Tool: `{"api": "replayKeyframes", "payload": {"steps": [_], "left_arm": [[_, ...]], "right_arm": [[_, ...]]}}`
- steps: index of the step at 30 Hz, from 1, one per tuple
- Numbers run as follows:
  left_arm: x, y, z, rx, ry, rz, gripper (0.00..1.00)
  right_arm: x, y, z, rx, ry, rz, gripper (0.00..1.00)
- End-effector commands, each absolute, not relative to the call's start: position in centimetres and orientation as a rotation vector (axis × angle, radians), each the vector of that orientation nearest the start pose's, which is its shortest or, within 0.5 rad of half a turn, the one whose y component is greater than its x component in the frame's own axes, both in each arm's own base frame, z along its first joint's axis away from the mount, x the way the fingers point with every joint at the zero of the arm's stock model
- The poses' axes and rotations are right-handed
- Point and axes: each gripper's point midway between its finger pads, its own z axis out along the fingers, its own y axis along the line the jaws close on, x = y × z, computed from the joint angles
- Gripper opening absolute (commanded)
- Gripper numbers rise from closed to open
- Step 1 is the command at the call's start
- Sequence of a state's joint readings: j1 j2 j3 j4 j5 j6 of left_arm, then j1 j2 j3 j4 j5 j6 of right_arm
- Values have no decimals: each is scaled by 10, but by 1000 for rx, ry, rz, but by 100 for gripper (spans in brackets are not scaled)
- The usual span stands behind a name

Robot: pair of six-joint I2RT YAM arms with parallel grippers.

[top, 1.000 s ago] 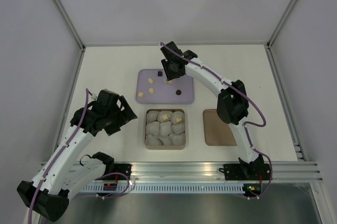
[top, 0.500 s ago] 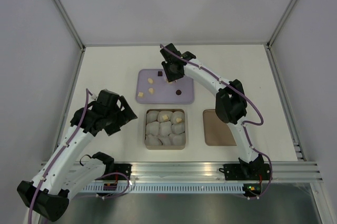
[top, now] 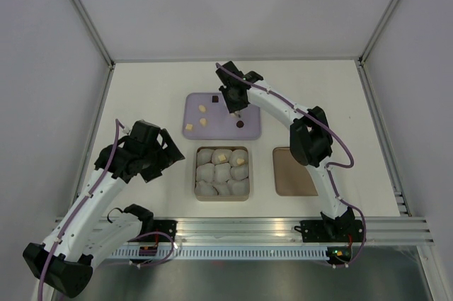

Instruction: Pack the chocolate

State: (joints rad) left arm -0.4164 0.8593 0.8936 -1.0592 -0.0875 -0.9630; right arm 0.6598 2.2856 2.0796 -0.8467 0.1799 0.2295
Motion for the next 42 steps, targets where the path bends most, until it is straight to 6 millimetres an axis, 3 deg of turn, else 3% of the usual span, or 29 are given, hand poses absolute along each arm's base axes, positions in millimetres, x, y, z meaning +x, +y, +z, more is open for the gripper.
{"api": "replayKeyframes", "payload": {"steps": [1, 5, 9, 20, 29, 37, 42], "left_arm": [[182, -98, 158, -743, 2500, -396, 100], [182, -99, 158, -742, 2498, -400, 100], [181, -99, 160, -741, 2496, -407, 100], [181, -99, 157, -749, 2502, -405, 100], [180, -99, 155, -748, 2505, -402, 100], [180, -99, 155, -747, 2504, -403, 100], [181, -99, 156, -746, 2502, -399, 100]], "right_arm": [[438, 312, 137, -473, 2447, 134, 22], [437, 308, 139, -467, 2453, 118, 25], [433, 303, 143, -450, 2459, 104, 36], [410, 288, 134, -481, 2513, 89, 39], [402, 288, 122, -494, 2548, 106, 40], [396, 287, 122, -477, 2565, 119, 42], [395, 285, 122, -468, 2574, 109, 35]]}}
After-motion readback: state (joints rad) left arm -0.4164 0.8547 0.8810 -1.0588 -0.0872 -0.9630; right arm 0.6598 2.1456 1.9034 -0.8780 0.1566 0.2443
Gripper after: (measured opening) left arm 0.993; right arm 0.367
